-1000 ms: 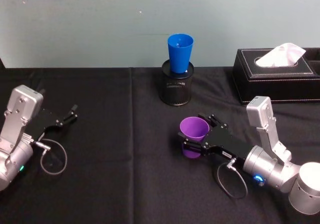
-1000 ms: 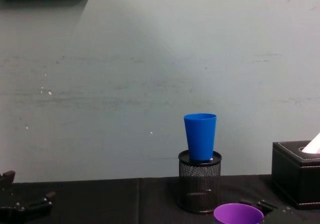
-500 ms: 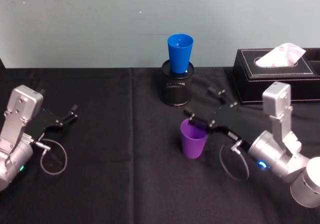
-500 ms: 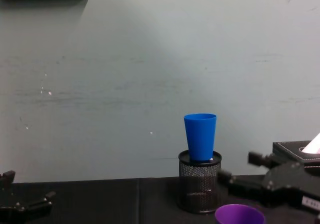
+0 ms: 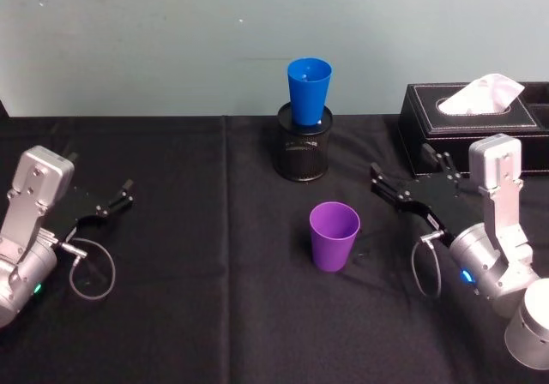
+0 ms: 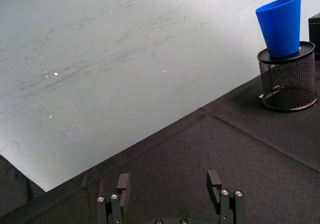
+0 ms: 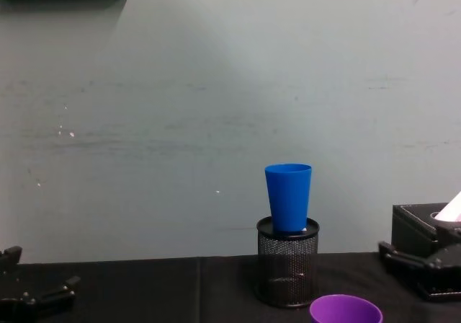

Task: Pick up one cup with a gripper and tap it against the other cup.

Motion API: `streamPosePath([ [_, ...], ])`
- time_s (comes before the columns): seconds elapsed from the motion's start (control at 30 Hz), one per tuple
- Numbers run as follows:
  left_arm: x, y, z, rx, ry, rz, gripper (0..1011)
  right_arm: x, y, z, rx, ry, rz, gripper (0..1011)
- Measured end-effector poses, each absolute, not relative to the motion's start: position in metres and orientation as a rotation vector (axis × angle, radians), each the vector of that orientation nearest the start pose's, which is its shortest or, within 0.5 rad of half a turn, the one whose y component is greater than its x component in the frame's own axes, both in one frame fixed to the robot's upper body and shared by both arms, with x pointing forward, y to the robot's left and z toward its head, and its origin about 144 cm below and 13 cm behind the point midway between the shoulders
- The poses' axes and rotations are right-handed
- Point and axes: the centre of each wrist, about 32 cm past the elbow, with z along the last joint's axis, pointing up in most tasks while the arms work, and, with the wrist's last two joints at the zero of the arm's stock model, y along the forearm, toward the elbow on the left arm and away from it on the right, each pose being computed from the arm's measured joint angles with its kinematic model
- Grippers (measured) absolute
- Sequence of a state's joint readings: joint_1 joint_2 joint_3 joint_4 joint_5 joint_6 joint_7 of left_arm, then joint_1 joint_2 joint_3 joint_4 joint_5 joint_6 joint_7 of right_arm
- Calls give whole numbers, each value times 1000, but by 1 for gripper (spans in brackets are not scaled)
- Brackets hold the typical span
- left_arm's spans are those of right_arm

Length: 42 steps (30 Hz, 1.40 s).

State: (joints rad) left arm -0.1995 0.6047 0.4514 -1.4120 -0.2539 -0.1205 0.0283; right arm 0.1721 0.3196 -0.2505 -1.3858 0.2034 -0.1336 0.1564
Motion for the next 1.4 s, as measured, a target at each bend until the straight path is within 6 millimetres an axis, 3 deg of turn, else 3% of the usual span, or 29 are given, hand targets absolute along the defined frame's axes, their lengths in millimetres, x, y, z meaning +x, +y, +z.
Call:
streamPosePath([
  [0.27, 489, 310, 1140, 304, -285, 1248, 1000, 498, -261, 1134, -140, -129, -1288, 1003],
  [1.4, 489, 310, 1140, 304, -285, 1248, 1000, 498, -261, 1133, -140, -126, -1282, 1003],
])
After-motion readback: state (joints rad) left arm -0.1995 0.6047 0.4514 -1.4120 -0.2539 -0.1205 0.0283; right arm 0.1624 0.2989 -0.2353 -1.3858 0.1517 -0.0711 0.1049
